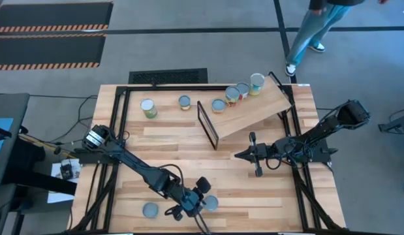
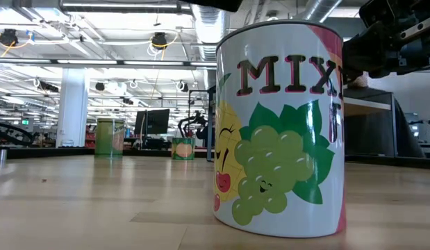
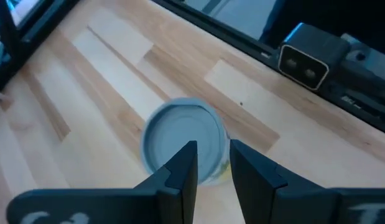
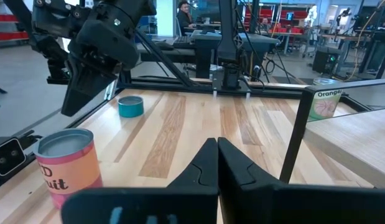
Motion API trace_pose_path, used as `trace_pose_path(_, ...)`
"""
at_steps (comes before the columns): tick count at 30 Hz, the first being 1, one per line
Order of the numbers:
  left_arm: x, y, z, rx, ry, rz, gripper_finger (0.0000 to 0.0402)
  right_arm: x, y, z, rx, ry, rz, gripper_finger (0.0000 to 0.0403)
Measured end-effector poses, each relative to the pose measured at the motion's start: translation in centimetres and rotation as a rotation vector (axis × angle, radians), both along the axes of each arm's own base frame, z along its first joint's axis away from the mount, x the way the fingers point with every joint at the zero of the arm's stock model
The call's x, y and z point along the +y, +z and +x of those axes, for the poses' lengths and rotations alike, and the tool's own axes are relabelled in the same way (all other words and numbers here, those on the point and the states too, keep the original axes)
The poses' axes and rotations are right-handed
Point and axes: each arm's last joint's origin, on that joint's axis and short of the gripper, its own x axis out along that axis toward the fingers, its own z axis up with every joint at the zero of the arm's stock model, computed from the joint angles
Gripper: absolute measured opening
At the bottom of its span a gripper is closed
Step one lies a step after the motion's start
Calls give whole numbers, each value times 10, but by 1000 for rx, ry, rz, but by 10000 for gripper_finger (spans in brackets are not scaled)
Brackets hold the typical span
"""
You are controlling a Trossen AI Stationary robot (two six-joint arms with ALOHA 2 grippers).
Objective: Pick and place cans onto a shelf
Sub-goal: Put the canned mix fruit on the shelf
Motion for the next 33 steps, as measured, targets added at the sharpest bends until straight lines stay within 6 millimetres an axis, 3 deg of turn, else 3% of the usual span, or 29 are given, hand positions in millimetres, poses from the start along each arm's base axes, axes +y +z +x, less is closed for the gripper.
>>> trace_pose_path(8,1,0,1,7,39,-27,128,0,0,0,0,0,0,11)
trace_pose_path(14,-8,-11,4,-31,-32,26,142,0,0,0,0,0,0,11)
trace_pose_path(28,-9,-33,9,-9,-24,94,99,0,0,0,0,1,0,11)
trace_pose_path(33,-9,-33,10,-13,-24,103,64,0,0,0,1,1,0,11)
